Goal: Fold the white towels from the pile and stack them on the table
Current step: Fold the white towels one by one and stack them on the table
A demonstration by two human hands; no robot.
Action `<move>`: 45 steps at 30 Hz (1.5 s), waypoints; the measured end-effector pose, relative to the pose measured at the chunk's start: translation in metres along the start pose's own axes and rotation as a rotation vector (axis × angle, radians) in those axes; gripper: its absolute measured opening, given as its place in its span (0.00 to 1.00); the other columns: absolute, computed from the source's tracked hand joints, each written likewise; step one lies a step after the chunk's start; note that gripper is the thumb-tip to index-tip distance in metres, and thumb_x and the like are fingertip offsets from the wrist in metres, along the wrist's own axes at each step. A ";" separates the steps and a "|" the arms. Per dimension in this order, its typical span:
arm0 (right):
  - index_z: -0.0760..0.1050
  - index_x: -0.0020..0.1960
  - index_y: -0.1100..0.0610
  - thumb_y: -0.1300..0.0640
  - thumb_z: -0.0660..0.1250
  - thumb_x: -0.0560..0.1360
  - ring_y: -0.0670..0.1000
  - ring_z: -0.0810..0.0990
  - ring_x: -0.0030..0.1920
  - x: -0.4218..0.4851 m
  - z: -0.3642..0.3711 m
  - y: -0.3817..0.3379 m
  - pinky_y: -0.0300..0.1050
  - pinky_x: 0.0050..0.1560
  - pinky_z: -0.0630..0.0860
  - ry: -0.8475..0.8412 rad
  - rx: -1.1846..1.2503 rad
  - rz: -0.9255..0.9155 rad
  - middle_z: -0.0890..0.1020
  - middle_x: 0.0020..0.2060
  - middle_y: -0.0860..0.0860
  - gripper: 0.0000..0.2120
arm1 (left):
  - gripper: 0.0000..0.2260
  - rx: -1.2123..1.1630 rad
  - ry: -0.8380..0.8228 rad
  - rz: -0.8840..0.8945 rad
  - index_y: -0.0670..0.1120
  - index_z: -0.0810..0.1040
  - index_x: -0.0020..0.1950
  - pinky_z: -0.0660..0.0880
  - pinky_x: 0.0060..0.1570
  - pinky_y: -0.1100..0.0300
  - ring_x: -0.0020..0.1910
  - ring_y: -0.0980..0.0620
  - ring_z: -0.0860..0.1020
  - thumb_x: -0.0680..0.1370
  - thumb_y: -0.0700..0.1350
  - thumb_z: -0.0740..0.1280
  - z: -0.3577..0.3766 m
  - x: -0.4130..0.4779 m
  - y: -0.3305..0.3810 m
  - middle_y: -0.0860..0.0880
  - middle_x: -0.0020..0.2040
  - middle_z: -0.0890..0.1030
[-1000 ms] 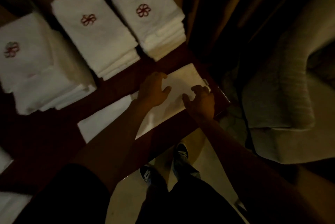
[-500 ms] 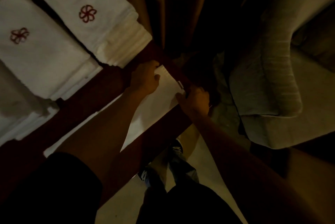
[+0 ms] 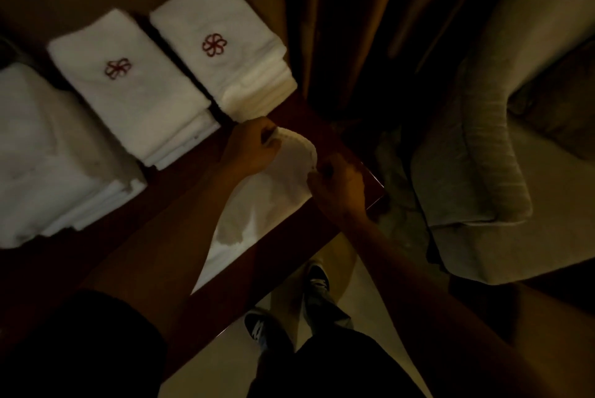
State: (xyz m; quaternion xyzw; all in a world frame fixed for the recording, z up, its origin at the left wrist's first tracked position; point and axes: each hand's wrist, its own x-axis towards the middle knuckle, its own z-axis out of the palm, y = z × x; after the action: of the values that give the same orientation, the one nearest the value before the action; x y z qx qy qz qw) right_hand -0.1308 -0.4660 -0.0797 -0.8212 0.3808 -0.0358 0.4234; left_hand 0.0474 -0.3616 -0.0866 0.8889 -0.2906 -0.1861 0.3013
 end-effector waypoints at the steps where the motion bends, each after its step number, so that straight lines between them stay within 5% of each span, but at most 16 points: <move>1: 0.75 0.56 0.52 0.52 0.69 0.78 0.46 0.78 0.43 -0.009 0.003 -0.006 0.43 0.39 0.78 -0.008 0.015 -0.043 0.77 0.45 0.45 0.09 | 0.11 -0.010 0.018 0.004 0.45 0.80 0.59 0.71 0.47 0.61 0.49 0.53 0.78 0.78 0.45 0.70 -0.010 -0.009 -0.004 0.49 0.51 0.82; 5: 0.77 0.53 0.55 0.52 0.70 0.77 0.48 0.80 0.43 -0.049 0.020 -0.029 0.51 0.41 0.81 0.016 0.090 -0.229 0.80 0.45 0.46 0.08 | 0.07 -0.045 0.096 0.033 0.46 0.82 0.53 0.75 0.47 0.60 0.48 0.50 0.81 0.75 0.44 0.72 -0.048 -0.052 -0.026 0.48 0.48 0.83; 9: 0.78 0.51 0.55 0.52 0.71 0.77 0.46 0.80 0.43 -0.087 0.045 -0.052 0.46 0.41 0.79 0.002 0.117 -0.367 0.81 0.44 0.46 0.07 | 0.05 -0.092 0.137 -0.006 0.54 0.80 0.48 0.75 0.45 0.68 0.44 0.58 0.79 0.76 0.44 0.72 -0.083 -0.096 -0.057 0.55 0.45 0.82; 22: 0.80 0.47 0.58 0.54 0.74 0.74 0.52 0.80 0.41 -0.169 0.162 -0.103 0.41 0.40 0.72 -0.275 -0.090 -0.619 0.83 0.41 0.53 0.08 | 0.06 0.027 0.140 -0.119 0.47 0.77 0.53 0.77 0.48 0.48 0.49 0.45 0.80 0.77 0.39 0.66 -0.128 -0.226 -0.181 0.46 0.49 0.82; 27: 0.80 0.47 0.59 0.54 0.74 0.72 0.58 0.81 0.43 -0.185 0.200 -0.102 0.42 0.41 0.67 -0.347 -0.130 -0.618 0.83 0.41 0.55 0.09 | 0.11 -0.010 0.113 -0.192 0.49 0.73 0.55 0.76 0.46 0.53 0.48 0.48 0.78 0.76 0.36 0.61 -0.127 -0.257 -0.210 0.48 0.49 0.79; 32: 0.80 0.49 0.59 0.51 0.74 0.75 0.51 0.81 0.42 -0.194 0.212 -0.096 0.44 0.42 0.75 -0.491 -0.069 -0.555 0.83 0.43 0.52 0.11 | 0.11 0.124 0.051 -0.280 0.52 0.73 0.55 0.77 0.51 0.49 0.54 0.46 0.78 0.76 0.39 0.64 -0.128 -0.268 -0.233 0.48 0.55 0.77; 35: 0.80 0.50 0.58 0.52 0.72 0.76 0.52 0.80 0.46 -0.197 0.214 -0.090 0.48 0.45 0.77 -0.303 -0.043 -0.515 0.83 0.46 0.53 0.10 | 0.12 0.120 0.112 -0.303 0.48 0.75 0.59 0.76 0.54 0.50 0.57 0.45 0.76 0.77 0.39 0.65 -0.124 -0.266 -0.234 0.46 0.59 0.76; 38: 0.76 0.62 0.56 0.48 0.70 0.76 0.56 0.73 0.62 -0.197 0.214 -0.087 0.52 0.55 0.75 -0.157 -0.277 -0.378 0.77 0.61 0.54 0.18 | 0.16 0.105 0.118 -0.265 0.48 0.72 0.69 0.72 0.63 0.49 0.66 0.46 0.73 0.81 0.46 0.64 -0.110 -0.265 -0.234 0.46 0.69 0.72; 42: 0.61 0.77 0.51 0.38 0.66 0.76 0.57 0.55 0.77 -0.196 0.212 -0.077 0.64 0.71 0.63 -0.445 -0.608 -0.234 0.59 0.77 0.52 0.34 | 0.29 0.159 -0.161 -0.322 0.46 0.58 0.80 0.60 0.75 0.48 0.77 0.44 0.59 0.82 0.53 0.62 -0.090 -0.269 -0.232 0.45 0.79 0.59; 45: 0.50 0.81 0.48 0.36 0.62 0.78 0.53 0.42 0.80 -0.197 0.212 -0.067 0.68 0.75 0.49 -0.531 -0.637 -0.216 0.46 0.81 0.49 0.39 | 0.29 0.160 -0.149 -0.337 0.45 0.60 0.79 0.63 0.72 0.49 0.75 0.42 0.63 0.81 0.54 0.63 -0.084 -0.278 -0.231 0.43 0.78 0.62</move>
State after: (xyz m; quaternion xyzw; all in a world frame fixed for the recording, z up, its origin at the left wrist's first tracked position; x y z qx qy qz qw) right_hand -0.1489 -0.1717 -0.1148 -0.9269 0.1625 0.2520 0.2259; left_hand -0.0290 -0.0012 -0.1291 0.9299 -0.1732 -0.2752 0.1720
